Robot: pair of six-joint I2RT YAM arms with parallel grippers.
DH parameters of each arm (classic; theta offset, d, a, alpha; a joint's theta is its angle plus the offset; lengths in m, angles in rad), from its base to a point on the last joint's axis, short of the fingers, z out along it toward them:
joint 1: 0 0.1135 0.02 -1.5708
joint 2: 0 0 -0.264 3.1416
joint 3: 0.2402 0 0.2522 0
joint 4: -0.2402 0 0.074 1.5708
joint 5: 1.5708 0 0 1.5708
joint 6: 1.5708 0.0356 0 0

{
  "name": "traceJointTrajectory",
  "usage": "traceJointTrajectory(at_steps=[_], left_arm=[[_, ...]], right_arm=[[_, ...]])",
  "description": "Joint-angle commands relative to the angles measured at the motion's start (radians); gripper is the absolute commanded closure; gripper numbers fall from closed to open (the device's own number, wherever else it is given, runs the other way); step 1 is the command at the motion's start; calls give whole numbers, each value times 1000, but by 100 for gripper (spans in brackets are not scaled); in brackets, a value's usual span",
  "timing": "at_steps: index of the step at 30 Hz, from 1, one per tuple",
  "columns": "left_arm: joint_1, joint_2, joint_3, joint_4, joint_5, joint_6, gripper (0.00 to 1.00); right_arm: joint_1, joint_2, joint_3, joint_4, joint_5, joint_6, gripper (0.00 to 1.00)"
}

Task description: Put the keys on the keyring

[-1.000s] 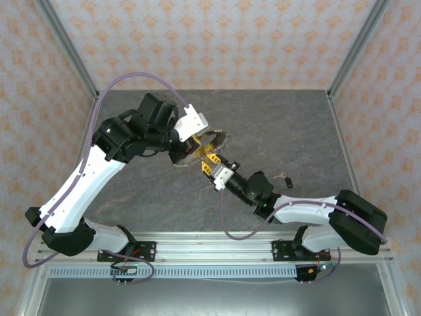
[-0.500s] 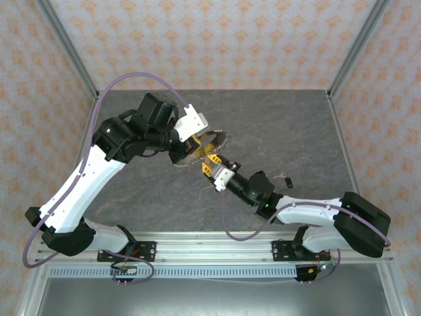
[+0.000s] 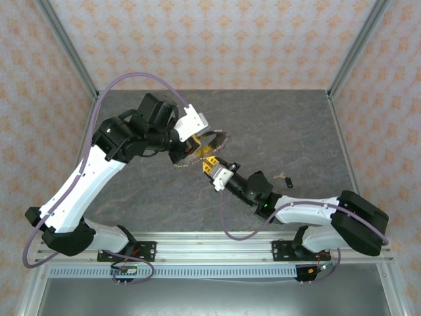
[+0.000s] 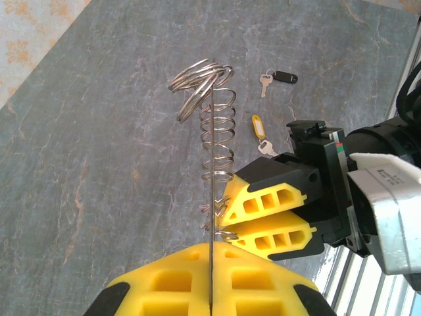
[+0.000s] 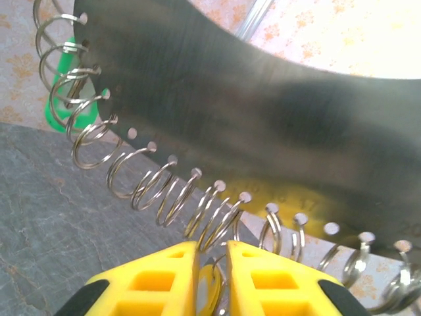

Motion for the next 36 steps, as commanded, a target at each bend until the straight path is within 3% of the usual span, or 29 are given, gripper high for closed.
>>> traceJointTrajectory(at_steps=[1, 16, 26, 29, 36], left_arm=[[-6, -26, -1, 41, 6, -18, 100], [-6, -33, -15, 47, 3, -17, 100], [-6, -42, -24, 54, -5, -30, 100], [-6, -45, -28, 60, -9, -37, 100], [-6, -42, -34, 70, -10, -46, 100]], right_arm=[[6, 21, 23, 76, 13, 25, 83], [6, 40, 22, 133, -16, 49, 86], [5, 49, 31, 82, 31, 29, 88], [6, 50, 33, 63, 53, 17, 98], [6, 45, 33, 77, 43, 41, 100]])
